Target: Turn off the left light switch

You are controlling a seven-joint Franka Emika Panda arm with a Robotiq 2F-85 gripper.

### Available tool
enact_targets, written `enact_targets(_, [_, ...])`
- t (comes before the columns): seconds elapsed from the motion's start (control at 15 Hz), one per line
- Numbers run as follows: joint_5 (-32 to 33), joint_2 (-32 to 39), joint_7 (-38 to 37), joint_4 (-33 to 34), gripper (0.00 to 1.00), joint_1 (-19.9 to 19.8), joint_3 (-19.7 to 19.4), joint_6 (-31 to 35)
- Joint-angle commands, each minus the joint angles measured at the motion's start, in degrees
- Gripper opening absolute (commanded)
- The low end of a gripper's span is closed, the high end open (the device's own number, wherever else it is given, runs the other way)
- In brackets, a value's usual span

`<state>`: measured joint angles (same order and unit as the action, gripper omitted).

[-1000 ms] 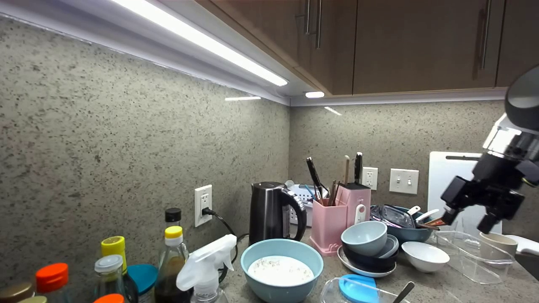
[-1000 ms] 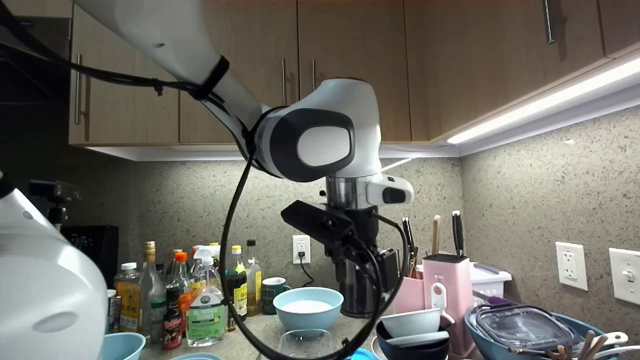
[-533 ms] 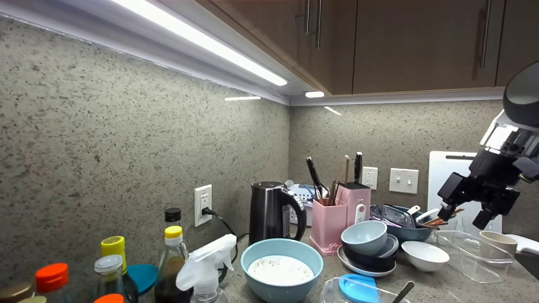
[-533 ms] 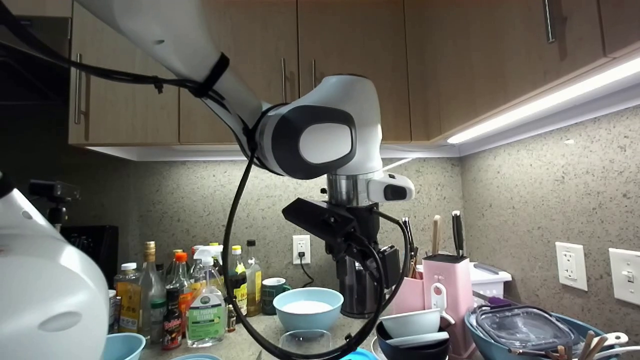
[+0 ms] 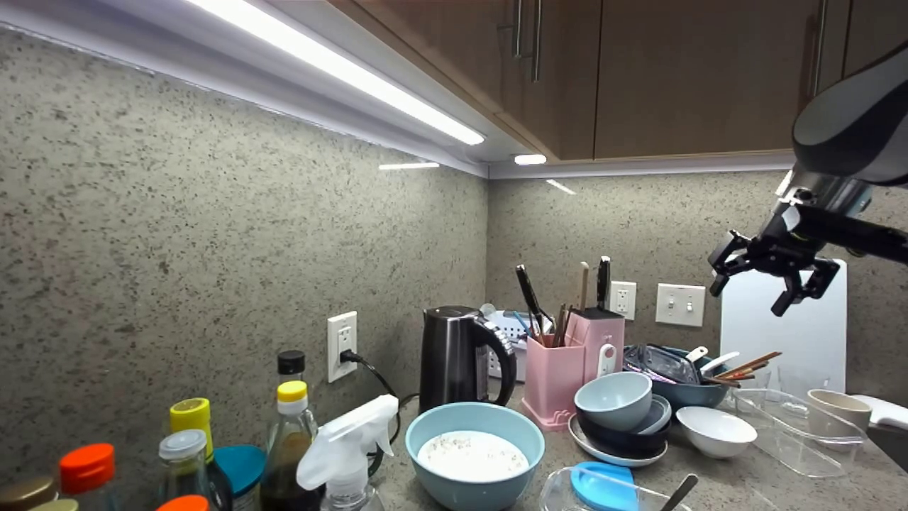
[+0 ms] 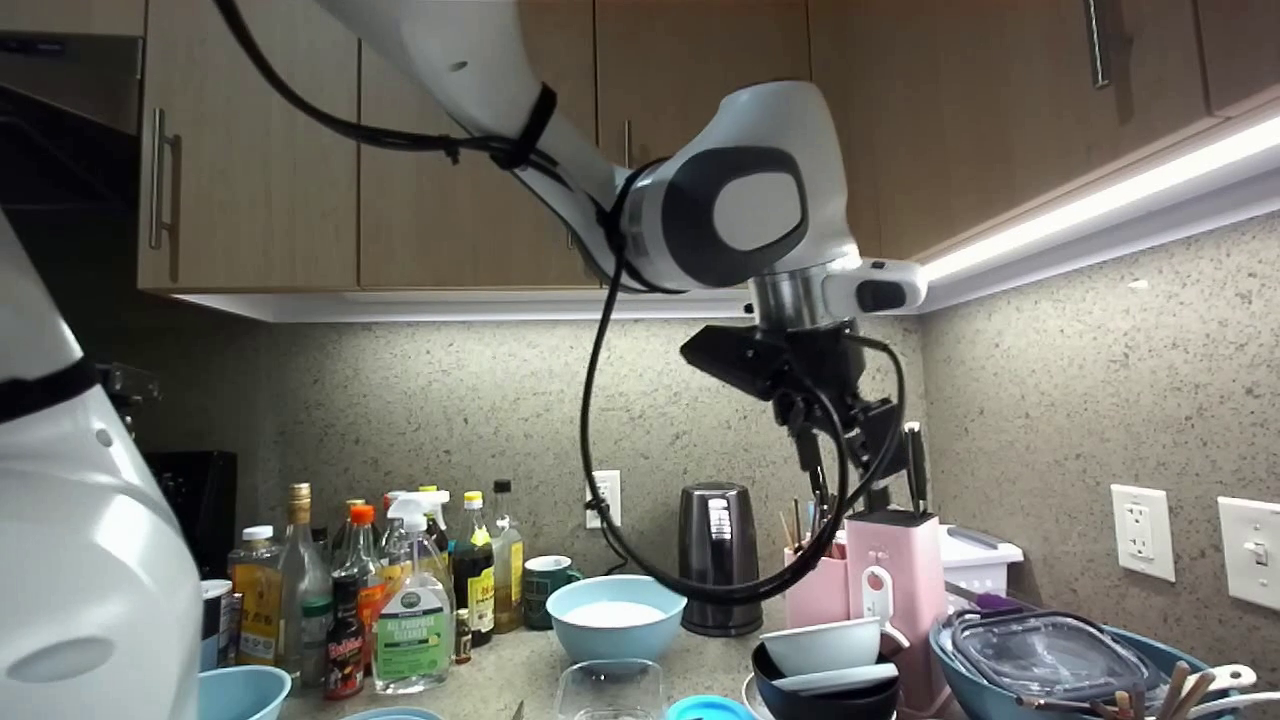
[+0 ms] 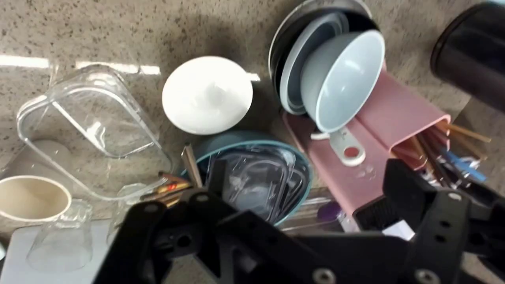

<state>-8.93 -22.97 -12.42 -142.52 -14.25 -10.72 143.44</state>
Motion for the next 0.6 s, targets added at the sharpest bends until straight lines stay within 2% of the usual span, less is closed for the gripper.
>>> enact_targets(0.0, [1.0,1.9,-2.4,2.7,1.00,-1.2,0.1,-0.2])
enact_targets(0.13, [1.9,5.0,-4.7,6.0,1.00,-2.4,-0.1,-0.1])
enact_targets(0.33, [1.9,6.3,-5.2,6.8,1.00,-2.5,0.1,-0.1])
enact_targets(0.53, [3.7,11.8,-12.9,11.3,1.00,-4.2,1.2,0.9])
